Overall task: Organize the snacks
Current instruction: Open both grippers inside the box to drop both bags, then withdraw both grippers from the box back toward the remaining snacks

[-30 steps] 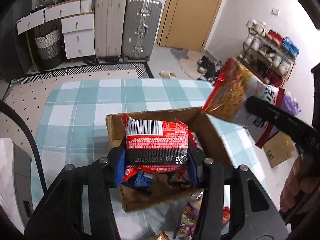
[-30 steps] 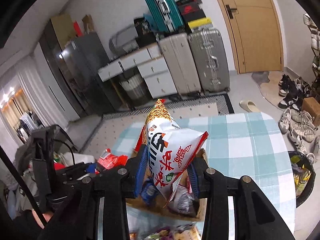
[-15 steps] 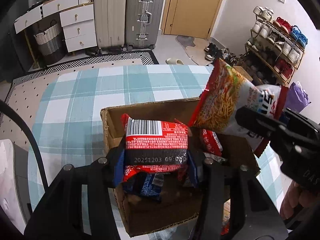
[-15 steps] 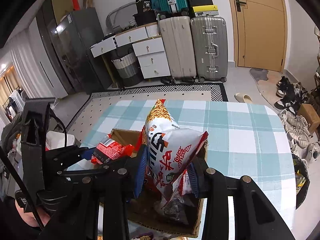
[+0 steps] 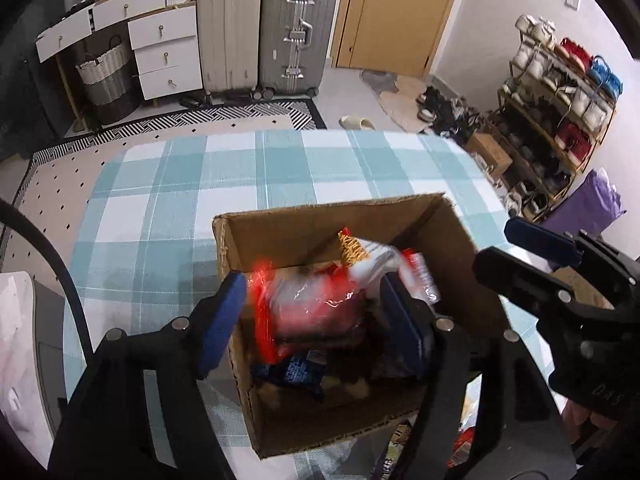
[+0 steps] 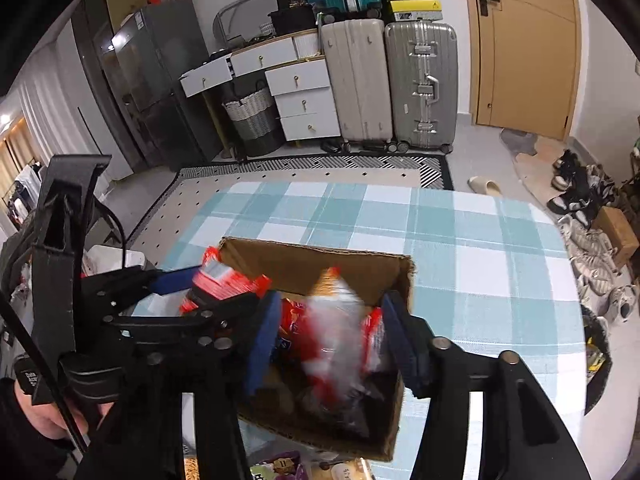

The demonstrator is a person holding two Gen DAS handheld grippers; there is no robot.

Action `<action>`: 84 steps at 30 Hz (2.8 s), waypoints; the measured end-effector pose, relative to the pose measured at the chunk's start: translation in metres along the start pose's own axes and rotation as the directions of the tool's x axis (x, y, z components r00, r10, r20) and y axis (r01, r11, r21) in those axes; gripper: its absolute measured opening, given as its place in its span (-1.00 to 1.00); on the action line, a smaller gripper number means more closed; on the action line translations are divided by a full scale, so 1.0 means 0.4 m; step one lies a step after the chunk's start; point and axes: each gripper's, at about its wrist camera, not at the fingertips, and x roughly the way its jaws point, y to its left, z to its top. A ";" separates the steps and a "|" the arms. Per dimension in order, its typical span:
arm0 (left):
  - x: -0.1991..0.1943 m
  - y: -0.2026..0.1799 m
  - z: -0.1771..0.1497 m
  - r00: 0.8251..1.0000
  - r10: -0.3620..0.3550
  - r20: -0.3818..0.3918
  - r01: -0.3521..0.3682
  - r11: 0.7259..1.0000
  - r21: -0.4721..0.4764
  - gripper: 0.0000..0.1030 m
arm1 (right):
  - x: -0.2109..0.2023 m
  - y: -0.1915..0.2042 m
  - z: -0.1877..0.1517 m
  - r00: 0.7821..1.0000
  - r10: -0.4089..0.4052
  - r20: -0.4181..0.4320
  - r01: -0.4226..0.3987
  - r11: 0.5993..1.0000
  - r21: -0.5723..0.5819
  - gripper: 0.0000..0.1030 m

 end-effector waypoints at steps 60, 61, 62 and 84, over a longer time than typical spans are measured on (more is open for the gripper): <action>-0.516 -0.001 -0.681 0.902 0.072 0.426 -0.054 0.997 -0.053 0.98 | -0.450 0.040 -0.584 0.952 0.116 0.284 -0.147 0.985 0.090 0.97; -0.501 0.007 -0.680 0.914 0.049 0.402 -0.027 0.998 -0.061 0.98 | -0.449 0.042 -0.587 0.952 0.112 0.285 -0.141 0.987 0.082 0.97; -0.488 0.015 -0.677 0.924 0.037 0.379 -0.009 0.997 -0.076 0.98 | -0.448 0.040 -0.590 0.950 0.117 0.288 -0.147 0.986 0.082 0.97; -0.288 0.057 -0.647 0.986 0.032 0.162 -0.004 0.985 -0.174 0.98 | -0.469 -0.030 -0.592 0.941 0.101 0.322 -0.176 0.961 0.213 0.97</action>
